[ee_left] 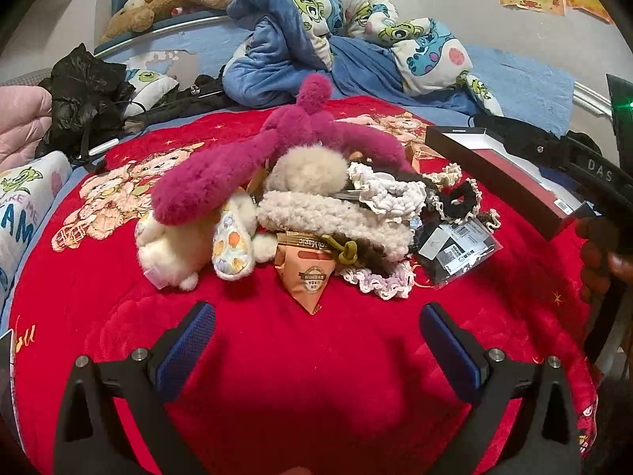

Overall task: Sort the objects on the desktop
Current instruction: 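Move both tools toward the pile of items on the bedspread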

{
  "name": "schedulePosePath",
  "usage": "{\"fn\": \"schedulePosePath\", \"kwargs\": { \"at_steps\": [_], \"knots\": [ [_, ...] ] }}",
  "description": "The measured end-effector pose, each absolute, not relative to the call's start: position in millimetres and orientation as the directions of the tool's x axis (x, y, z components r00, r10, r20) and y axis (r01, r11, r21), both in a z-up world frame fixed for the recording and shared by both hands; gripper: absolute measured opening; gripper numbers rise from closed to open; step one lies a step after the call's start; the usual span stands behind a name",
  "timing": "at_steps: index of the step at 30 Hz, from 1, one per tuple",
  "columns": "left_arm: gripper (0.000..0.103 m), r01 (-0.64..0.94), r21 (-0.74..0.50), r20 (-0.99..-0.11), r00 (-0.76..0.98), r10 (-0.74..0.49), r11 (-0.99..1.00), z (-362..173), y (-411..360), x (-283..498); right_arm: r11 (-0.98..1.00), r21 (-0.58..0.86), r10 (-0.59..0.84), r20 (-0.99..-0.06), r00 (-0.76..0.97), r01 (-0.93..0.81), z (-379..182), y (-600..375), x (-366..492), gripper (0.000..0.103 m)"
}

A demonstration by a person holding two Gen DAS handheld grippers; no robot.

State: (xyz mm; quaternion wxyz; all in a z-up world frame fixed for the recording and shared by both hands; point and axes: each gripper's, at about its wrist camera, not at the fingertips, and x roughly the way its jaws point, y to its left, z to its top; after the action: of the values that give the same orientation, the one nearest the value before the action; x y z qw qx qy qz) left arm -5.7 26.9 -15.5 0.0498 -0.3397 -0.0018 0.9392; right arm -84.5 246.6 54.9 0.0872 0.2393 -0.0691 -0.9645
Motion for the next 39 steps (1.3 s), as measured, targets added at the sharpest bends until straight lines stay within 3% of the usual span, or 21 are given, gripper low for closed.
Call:
{"fn": "schedulePosePath", "kwargs": {
  "at_steps": [5, 12, 16, 26, 33, 39],
  "knots": [
    [0.103, -0.091, -0.114, -0.644, -0.752, 0.143, -0.989, -16.0, 18.8, -12.2, -0.953, 0.207, -0.295, -0.467, -0.834, 0.221, 53.2, 241.6, -92.7, 0.103],
    [0.103, -0.1, -0.121, -0.66, -0.735, 0.156, -0.988, -23.9, 20.4, -18.7, -0.938, 0.229, -0.339, -0.473, -0.813, 0.258, 52.5, 236.8, -92.7, 0.101],
    [0.103, -0.146, -0.124, -0.663, -0.724, 0.192, -0.981, -26.4, 27.0, -22.1, -0.944, 0.269, -0.302, -0.47, -0.83, 0.191, 52.2, 246.3, -95.4, 0.083],
    [0.103, -0.175, -0.092, -0.679, -0.709, 0.19, -0.98, -33.8, 41.8, -33.4, -0.903, 0.351, -0.395, -0.456, -0.798, 0.247, 52.7, 252.0, -101.6, 0.078],
    [0.103, -0.186, -0.103, -0.701, -0.683, 0.204, -0.977, -44.0, 45.6, -46.6, -0.931, 0.297, -0.346, -0.525, -0.778, 0.214, 45.9, 243.0, -109.7, 0.051],
    [0.103, -0.146, -0.096, -0.708, -0.685, 0.17, -0.985, -44.0, 34.5, -62.1, -0.906, 0.338, -0.404, -0.507, -0.762, 0.255, 47.0, 242.6, -112.8, 0.051]
  ]
}}
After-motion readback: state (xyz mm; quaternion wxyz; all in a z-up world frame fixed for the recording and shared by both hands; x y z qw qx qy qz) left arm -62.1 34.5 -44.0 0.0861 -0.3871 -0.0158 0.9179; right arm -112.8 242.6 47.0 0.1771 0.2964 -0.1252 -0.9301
